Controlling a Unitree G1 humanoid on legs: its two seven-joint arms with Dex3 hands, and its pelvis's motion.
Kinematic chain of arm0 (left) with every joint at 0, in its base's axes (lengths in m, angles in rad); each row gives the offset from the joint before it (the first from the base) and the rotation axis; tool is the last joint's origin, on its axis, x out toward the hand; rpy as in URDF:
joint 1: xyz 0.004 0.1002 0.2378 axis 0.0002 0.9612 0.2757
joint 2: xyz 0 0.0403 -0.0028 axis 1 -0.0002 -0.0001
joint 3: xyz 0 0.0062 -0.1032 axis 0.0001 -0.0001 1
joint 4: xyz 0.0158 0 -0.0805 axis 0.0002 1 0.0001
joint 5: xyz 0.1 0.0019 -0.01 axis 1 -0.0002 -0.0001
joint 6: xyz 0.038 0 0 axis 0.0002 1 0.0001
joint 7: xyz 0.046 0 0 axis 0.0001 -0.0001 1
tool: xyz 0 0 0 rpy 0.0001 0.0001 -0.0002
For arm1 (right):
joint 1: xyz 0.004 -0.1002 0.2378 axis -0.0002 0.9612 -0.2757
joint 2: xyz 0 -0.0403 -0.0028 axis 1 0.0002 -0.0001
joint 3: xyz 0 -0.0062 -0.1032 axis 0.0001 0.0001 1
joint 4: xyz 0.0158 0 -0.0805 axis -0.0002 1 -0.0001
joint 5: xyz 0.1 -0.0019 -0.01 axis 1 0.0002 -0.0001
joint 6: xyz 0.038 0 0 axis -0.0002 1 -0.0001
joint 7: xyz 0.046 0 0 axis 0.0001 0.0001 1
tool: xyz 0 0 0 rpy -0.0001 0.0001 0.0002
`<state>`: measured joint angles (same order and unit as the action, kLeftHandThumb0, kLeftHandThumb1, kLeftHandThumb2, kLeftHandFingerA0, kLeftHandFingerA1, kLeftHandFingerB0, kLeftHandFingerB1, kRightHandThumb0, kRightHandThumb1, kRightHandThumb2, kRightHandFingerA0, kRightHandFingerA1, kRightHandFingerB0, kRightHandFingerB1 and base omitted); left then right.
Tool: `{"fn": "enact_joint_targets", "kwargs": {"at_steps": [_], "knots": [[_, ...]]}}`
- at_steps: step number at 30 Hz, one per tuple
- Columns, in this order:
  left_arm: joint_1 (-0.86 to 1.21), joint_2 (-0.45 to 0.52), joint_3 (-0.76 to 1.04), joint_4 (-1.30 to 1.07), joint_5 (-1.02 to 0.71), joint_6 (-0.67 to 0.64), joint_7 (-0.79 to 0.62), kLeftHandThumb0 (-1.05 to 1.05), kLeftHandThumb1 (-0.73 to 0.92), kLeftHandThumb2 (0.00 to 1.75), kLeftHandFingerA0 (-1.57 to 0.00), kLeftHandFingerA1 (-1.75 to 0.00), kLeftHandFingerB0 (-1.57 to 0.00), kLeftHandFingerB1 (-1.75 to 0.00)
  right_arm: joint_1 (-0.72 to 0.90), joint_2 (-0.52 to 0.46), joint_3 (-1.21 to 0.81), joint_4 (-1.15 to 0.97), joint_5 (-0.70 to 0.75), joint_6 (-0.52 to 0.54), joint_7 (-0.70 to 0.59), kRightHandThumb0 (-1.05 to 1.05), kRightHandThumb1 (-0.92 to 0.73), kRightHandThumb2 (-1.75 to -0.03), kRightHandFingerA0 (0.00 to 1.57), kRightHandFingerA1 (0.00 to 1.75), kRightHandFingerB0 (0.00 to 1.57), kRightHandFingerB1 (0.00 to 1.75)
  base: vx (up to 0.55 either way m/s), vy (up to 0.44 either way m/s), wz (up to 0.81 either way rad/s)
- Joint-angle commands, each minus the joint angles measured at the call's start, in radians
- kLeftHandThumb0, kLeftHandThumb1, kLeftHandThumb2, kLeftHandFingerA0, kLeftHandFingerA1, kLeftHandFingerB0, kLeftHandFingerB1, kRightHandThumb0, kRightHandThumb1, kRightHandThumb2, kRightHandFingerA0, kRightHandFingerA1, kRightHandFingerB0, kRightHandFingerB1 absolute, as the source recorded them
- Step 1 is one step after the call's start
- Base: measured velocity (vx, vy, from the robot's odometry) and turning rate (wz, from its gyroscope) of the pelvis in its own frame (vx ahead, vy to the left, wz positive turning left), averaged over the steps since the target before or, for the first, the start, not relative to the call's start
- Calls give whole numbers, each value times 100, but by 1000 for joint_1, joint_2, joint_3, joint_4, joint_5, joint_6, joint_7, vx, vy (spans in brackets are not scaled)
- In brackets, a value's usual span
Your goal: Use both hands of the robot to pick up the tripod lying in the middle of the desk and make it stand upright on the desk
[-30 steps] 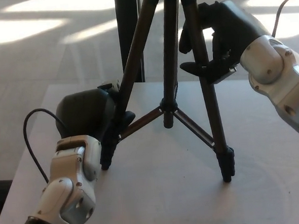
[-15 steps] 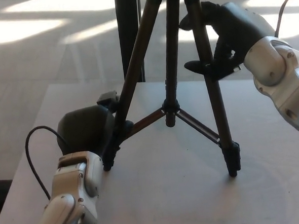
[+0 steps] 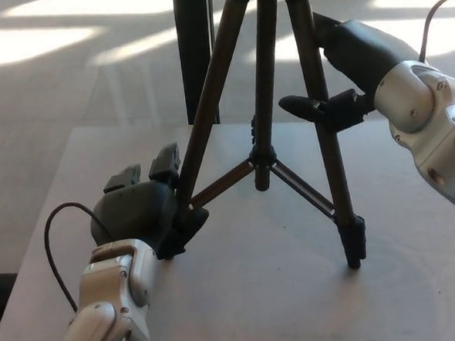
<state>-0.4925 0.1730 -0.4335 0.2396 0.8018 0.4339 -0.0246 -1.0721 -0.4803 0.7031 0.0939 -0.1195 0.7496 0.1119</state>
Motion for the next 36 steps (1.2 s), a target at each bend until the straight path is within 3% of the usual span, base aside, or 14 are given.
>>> {"fn": "enact_joint_targets", "kwargs": {"at_steps": [1,2,4,5,14,15,17,18,25,26,27,28,29,36], "knots": [[47,25,-43,-3,-37,48,-190,-89,55,76,0,0,0,0,7,-46,-20,-92,19,271,204,-105,-85,-67,0,0,0,0,0,0,0],[45,34,-40,-2,-37,44,-193,-94,47,81,0,0,0,0,34,-56,-47,-125,42,278,212,-105,-68,-104,0,33,0,0,0,0,0],[45,42,-42,-4,-33,41,-196,-95,48,81,0,0,0,0,59,-69,-71,-155,61,283,232,-105,-69,-104,0,31,0,0,0,0,0],[47,44,-42,-6,-30,40,-194,-92,62,59,0,0,0,0,66,-69,-83,-165,71,292,236,-103,-71,-81,0,0,0,0,0,0,0],[83,127,21,-77,-80,-25,-207,-96,61,71,0,0,0,0,223,-171,-228,-372,155,343,338,-104,-70,-104,0,32,0,0,0,0,0],[91,131,32,-86,-91,-32,-206,-99,62,60,0,0,0,0,260,-165,-273,-388,178,337,339,-94,-77,-63,0,0,0,0,0,0,0],[123,181,64,-148,-107,-50,-227,-100,65,61,0,0,0,0,386,-220,-338,-500,194,342,353,-101,-73,-83,0,0,0,0,0,0,0],[138,196,80,-164,-117,-66,-222,-101,65,61,0,0,0,0,418,-238,-354,-528,199,349,359,-105,-68,-107,0,30,0,0,0,0,0],[336,328,305,-324,-283,-192,-241,-100,66,63,0,0,0,0,907,-381,-669,-803,209,229,417,-105,-67,-108,0,32,0,0,0,0,0],[377,339,349,-353,-317,-201,-255,-101,64,60,0,0,0,0,986,-381,-716,-828,181,212,403,-104,-65,-109,0,32,0,0,0,0,0],[417,350,389,-391,-329,-171,-279,-103,64,60,0,0,0,0,1054,-374,-776,-850,172,226,408,-105,-85,-68,0,0,0,0,0,0,0],[502,380,454,-432,-346,-192,-285,-105,65,63,0,0,0,0,1230,-271,-959,-865,158,109,414,-104,-69,-109,0,26,0,1,0,0,0],[529,381,487,-439,-371,-205,-291,-99,62,60,0,0,0,0,1266,-272,-1010,-869,166,125,447,-102,-88,-69,0,0,0,0,0,0,0],[738,361,826,-337,-568,-361,-278,-104,53,75,0,0,0,-1,1370,-88,-1566,-683,279,278,508,-94,-56,-86,0,0,0,2,0,0,0]]}}
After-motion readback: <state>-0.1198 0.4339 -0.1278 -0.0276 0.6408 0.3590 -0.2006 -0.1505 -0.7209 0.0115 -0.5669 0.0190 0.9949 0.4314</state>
